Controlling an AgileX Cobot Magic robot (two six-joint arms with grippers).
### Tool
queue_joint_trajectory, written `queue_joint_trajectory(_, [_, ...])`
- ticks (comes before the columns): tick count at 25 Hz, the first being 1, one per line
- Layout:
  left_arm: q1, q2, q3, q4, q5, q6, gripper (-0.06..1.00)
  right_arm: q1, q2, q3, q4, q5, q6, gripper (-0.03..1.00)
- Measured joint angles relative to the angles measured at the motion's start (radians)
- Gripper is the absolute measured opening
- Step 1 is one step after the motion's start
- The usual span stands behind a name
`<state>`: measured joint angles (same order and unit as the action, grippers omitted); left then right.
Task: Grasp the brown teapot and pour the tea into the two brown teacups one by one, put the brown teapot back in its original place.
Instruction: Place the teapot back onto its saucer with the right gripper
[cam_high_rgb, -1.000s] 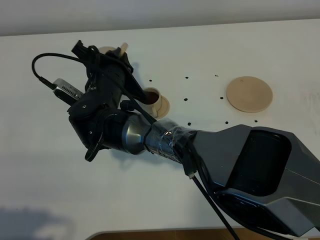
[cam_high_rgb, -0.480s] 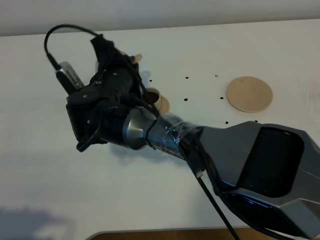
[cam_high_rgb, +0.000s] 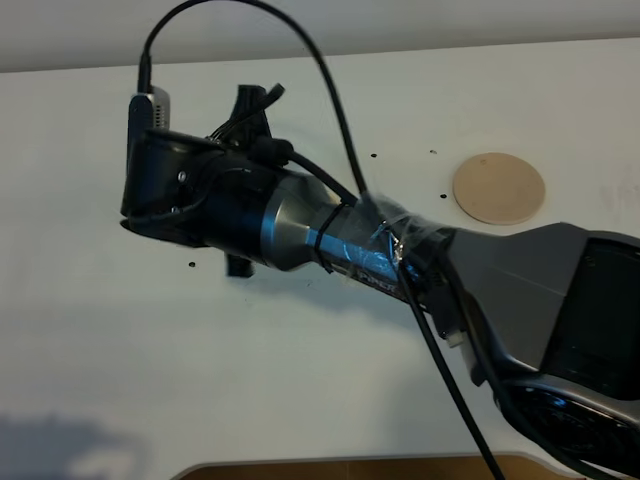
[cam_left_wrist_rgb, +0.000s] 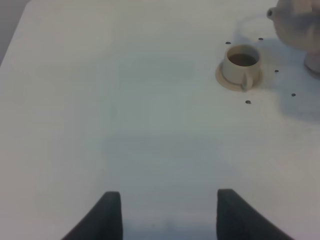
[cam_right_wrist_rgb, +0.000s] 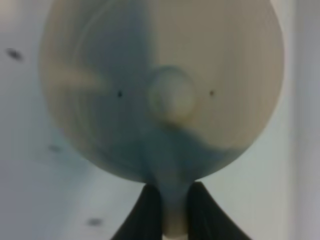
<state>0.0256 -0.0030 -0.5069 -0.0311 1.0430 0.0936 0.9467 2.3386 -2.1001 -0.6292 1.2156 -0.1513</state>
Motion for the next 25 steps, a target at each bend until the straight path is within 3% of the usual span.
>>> queue_joint_trajectory(5, [0.0,0.0,0.0,0.0,0.0,0.0,0.46,0.0,-0.004,-0.001,0.199,0.002,0.087,0.12])
queue_joint_trajectory(12, [0.0,0.0,0.0,0.0,0.0,0.0,0.46,0.0,0.004,-0.002,0.38,0.004,0.168,0.12])
queue_joint_trajectory(20, [0.0,0.0,0.0,0.0,0.0,0.0,0.46,-0.004,0.073,-0.003,0.444,-0.006,0.183,0.12])
queue_joint_trajectory(25, [0.0,0.0,0.0,0.0,0.0,0.0,0.46,-0.005,0.054,-0.003,0.417,0.001,0.191,0.12])
